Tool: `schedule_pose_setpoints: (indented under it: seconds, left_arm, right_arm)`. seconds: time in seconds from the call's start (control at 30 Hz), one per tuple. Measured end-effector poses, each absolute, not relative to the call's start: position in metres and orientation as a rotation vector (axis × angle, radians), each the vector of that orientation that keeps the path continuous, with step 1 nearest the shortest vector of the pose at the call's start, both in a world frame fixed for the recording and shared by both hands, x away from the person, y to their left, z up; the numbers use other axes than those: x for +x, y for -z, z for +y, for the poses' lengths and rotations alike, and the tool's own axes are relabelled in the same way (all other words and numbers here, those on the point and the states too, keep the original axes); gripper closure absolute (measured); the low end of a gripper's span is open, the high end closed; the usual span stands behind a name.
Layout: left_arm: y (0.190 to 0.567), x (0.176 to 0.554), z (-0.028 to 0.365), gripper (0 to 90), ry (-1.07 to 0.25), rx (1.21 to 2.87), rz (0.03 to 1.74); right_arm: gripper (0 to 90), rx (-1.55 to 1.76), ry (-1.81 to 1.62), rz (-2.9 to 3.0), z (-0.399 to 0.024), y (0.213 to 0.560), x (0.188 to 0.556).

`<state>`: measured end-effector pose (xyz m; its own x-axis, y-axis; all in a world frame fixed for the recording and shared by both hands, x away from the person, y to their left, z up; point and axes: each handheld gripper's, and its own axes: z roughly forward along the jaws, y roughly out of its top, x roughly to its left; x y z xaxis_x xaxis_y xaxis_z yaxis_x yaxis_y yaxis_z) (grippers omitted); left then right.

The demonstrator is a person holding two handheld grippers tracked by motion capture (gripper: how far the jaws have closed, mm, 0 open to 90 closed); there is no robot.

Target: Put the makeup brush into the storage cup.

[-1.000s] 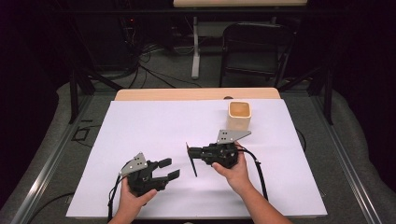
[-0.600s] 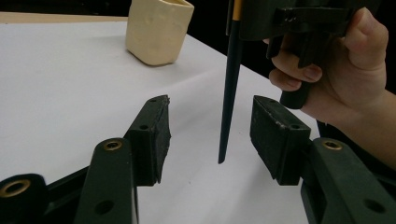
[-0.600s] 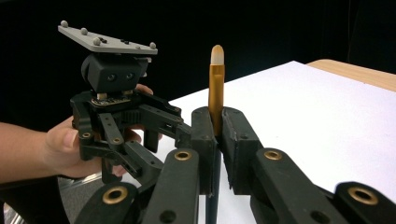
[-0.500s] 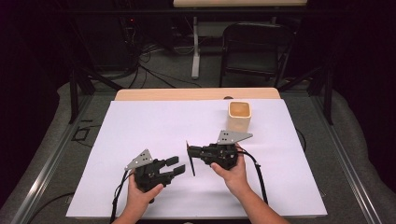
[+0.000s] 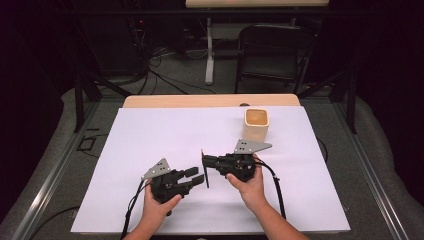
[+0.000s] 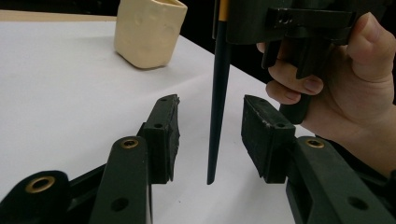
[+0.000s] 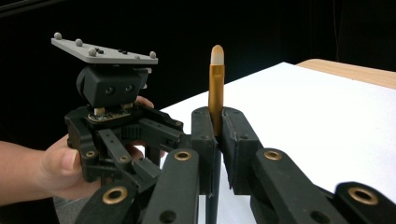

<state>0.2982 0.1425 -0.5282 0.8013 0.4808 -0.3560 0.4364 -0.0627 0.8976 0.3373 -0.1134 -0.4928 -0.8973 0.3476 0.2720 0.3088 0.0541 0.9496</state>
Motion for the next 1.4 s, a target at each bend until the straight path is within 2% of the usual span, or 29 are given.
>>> schedule_pose_setpoints:
  seconds: [0.73, 1.4]
  left_arm:
    - [0.538, 0.302, 0.128, 64.4, -0.006, 1.683, 0.729]
    - [0.538, 0.301, 0.129, 78.2, 0.004, 1.669, 0.736]
  right_arm:
    - [83.7, 0.711, -2.030, 2.250, -0.112, 0.493, 0.337]
    - [83.6, 0.699, -2.026, 2.269, -0.110, 0.494, 0.336]
